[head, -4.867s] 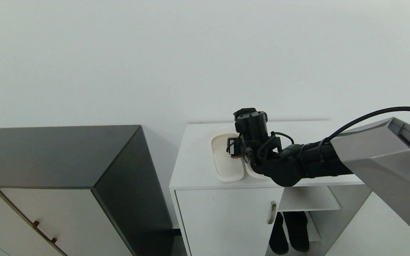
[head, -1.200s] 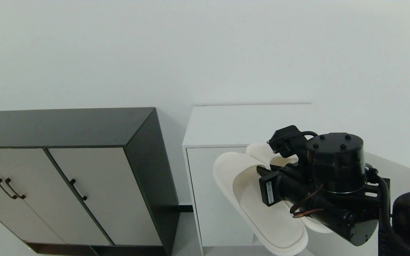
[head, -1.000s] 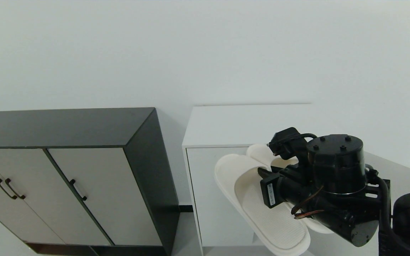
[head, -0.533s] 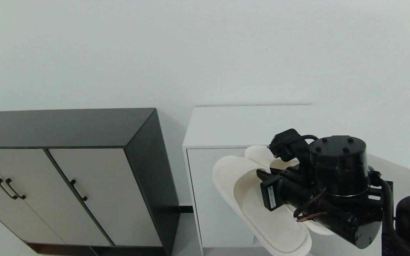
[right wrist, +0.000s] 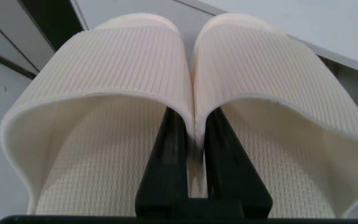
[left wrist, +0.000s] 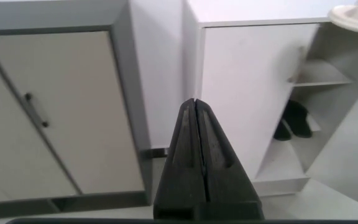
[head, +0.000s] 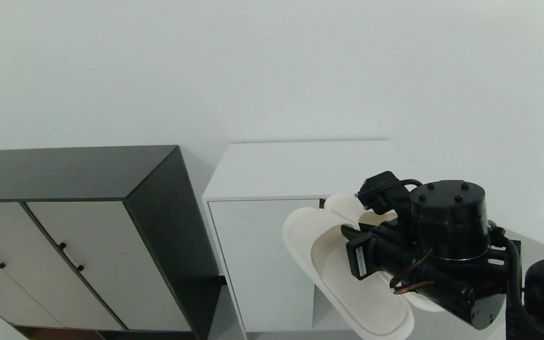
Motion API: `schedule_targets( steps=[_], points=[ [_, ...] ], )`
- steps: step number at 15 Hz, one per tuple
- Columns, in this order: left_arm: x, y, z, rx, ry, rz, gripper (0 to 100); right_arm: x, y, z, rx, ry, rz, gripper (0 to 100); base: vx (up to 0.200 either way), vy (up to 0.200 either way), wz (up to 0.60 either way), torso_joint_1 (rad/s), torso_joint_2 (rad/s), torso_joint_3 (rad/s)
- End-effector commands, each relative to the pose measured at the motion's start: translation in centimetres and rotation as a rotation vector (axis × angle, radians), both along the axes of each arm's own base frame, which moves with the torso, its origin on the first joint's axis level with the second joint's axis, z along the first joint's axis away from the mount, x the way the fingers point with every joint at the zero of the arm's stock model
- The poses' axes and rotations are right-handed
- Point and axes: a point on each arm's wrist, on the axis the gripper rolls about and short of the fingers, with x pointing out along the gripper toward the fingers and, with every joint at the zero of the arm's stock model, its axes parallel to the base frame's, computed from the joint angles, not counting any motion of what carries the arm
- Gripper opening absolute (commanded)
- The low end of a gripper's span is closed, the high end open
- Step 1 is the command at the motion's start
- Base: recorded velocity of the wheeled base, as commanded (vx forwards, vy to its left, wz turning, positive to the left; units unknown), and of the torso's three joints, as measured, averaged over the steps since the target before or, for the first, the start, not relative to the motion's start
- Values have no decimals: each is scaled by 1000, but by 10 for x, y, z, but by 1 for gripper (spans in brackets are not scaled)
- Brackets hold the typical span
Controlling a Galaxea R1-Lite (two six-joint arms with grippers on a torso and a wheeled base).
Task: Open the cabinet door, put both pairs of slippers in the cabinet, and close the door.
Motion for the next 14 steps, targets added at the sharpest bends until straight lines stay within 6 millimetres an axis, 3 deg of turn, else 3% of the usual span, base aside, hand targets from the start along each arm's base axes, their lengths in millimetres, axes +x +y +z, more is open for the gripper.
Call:
schedule_targets(
  steps=[1,7,14],
  points=[
    [0,0,0,0,1,0,0,0,0,0,-1,2,1,0,0,-200,0,-2,2,2],
    [0,0,0,0,1,0,0,-1,-1,-2,-6,6,1,0,0,-200,0,2,3,3],
    [0,0,0,0,-1,0,0,-1,0,-4,-6,16,18,0,0,0,0,0,0,0]
  ],
)
